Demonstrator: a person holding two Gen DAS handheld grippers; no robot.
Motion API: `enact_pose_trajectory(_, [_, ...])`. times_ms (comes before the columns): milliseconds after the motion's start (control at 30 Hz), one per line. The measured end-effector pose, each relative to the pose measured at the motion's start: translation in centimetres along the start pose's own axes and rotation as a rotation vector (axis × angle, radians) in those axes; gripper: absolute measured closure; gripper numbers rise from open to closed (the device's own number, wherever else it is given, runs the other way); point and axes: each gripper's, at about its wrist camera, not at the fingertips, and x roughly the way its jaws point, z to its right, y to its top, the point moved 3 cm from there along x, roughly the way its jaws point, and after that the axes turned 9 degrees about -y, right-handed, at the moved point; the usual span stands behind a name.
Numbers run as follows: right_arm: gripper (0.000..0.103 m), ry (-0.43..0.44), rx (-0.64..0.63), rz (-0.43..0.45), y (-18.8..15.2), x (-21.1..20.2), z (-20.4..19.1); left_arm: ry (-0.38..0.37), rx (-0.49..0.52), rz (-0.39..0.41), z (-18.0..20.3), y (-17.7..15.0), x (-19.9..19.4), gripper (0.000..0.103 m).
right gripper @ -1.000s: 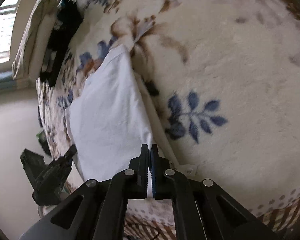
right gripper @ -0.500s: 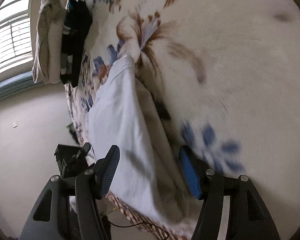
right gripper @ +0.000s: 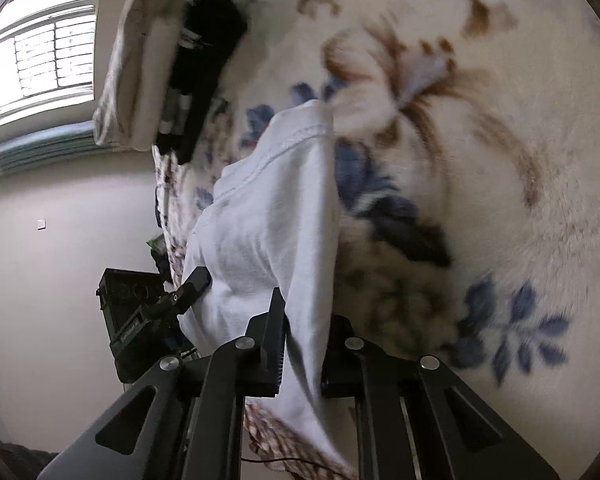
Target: Fold small clothes
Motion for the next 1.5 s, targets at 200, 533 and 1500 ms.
enact_pose_trajectory(200, [0.090, 0.025, -0.067, 0.076, 1.1, -4.2, -7.2, -0.015, 0.104, 0.059, 6.5, 3.2, -4.2, 0.088])
enact_pose_trajectory(533, [0.091, 0.091, -0.162, 0.183, 13.2, -6.7, -23.6, 0.017, 0.246, 0.202, 16.8, 19.0, -9.1, 0.088])
enact_pose_trajectory(1500, [0.005, -0.657, -0.403, 0.423, 31.6, 0.5, -35.9, 0.785, 0.394, 0.301, 14.3, 34.8, -7.8, 0.012])
